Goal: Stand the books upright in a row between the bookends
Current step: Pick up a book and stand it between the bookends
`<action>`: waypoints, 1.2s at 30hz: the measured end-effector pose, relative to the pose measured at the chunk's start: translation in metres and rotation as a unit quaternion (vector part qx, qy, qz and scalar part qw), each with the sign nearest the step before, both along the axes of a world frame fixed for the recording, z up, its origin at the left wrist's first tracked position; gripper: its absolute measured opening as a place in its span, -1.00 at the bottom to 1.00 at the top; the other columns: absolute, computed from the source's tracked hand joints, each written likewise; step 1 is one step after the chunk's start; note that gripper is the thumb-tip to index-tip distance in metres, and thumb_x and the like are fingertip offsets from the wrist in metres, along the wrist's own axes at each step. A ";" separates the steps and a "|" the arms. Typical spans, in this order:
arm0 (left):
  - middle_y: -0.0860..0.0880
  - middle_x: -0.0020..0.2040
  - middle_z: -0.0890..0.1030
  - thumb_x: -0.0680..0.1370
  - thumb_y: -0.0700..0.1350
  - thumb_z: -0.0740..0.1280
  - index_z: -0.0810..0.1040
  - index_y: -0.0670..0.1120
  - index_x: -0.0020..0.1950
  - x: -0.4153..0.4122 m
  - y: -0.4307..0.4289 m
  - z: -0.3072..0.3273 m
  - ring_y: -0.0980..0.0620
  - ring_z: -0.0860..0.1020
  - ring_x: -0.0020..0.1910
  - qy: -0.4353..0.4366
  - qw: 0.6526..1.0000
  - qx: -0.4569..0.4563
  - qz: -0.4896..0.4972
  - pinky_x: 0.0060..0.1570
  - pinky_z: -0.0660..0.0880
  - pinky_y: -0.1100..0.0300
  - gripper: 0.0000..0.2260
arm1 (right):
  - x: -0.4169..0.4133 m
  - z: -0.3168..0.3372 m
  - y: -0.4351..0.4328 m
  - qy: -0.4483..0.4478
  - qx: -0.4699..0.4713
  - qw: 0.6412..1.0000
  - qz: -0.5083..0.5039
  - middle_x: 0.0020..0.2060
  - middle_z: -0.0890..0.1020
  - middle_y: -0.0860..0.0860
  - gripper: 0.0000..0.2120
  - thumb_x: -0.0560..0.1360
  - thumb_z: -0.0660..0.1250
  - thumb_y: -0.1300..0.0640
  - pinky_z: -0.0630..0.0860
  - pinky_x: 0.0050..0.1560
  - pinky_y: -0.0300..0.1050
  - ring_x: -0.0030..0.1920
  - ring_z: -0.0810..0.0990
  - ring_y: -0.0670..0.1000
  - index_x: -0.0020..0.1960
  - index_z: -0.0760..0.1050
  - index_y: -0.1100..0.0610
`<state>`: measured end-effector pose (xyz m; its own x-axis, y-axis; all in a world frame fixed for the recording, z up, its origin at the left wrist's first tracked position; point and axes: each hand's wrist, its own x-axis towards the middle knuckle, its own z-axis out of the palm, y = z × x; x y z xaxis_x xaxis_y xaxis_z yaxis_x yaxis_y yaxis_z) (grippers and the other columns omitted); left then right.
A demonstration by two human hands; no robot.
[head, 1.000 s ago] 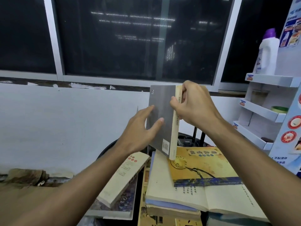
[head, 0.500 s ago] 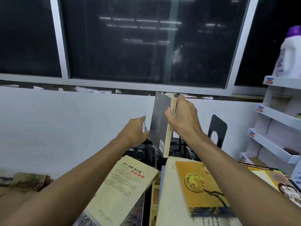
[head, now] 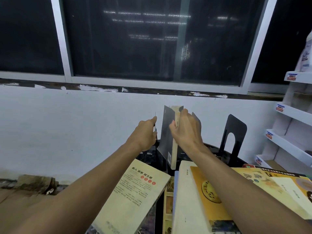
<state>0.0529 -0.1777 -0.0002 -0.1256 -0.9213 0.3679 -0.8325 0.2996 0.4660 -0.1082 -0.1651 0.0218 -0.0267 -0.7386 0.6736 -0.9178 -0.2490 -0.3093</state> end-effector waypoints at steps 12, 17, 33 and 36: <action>-0.16 0.19 0.61 0.62 -0.24 0.27 0.41 -0.11 0.39 -0.005 0.001 0.000 -0.16 0.58 0.07 0.010 1.000 -0.006 -0.009 0.07 0.58 -0.13 -0.66 | -0.001 -0.011 -0.010 -0.045 0.030 0.998 0.039 -0.16 0.54 0.10 -0.81 0.62 0.25 0.14 0.34 -0.32 -0.14 -0.24 0.52 0.08 0.14 0.39 0.24; -0.14 0.30 0.58 0.63 -0.24 0.28 0.38 -0.08 0.46 -0.006 0.005 0.003 -0.19 0.58 0.14 0.004 1.000 -0.010 -0.013 0.16 0.55 -0.14 -0.60 | 0.007 -0.015 -0.006 -0.041 0.043 0.996 0.073 -0.11 0.53 0.10 -0.78 0.63 0.24 0.13 0.35 -0.30 -0.15 -0.16 0.55 0.10 0.17 0.38 0.27; -0.10 0.31 0.60 0.63 -0.25 0.28 0.42 -0.06 0.43 -0.003 0.013 0.007 -0.16 0.57 -0.09 0.030 0.999 -0.011 -0.040 0.12 0.57 -0.06 -0.63 | 0.006 -0.023 -0.010 -0.043 0.084 0.975 0.202 -0.20 0.55 0.01 -0.80 0.62 0.32 0.03 0.48 -0.28 -0.15 -0.20 0.56 0.01 0.08 0.40 0.13; -0.10 0.35 0.58 0.63 -0.25 0.29 0.37 -0.03 0.50 -0.003 0.013 0.006 -0.17 0.62 0.00 0.031 0.999 -0.012 -0.042 0.15 0.56 -0.07 -0.56 | 0.000 -0.021 -0.007 -0.035 0.116 0.964 0.235 -0.20 0.56 -0.06 -0.63 0.60 0.36 -0.02 0.56 -0.19 -0.14 -0.18 0.59 -0.05 0.33 0.36 0.07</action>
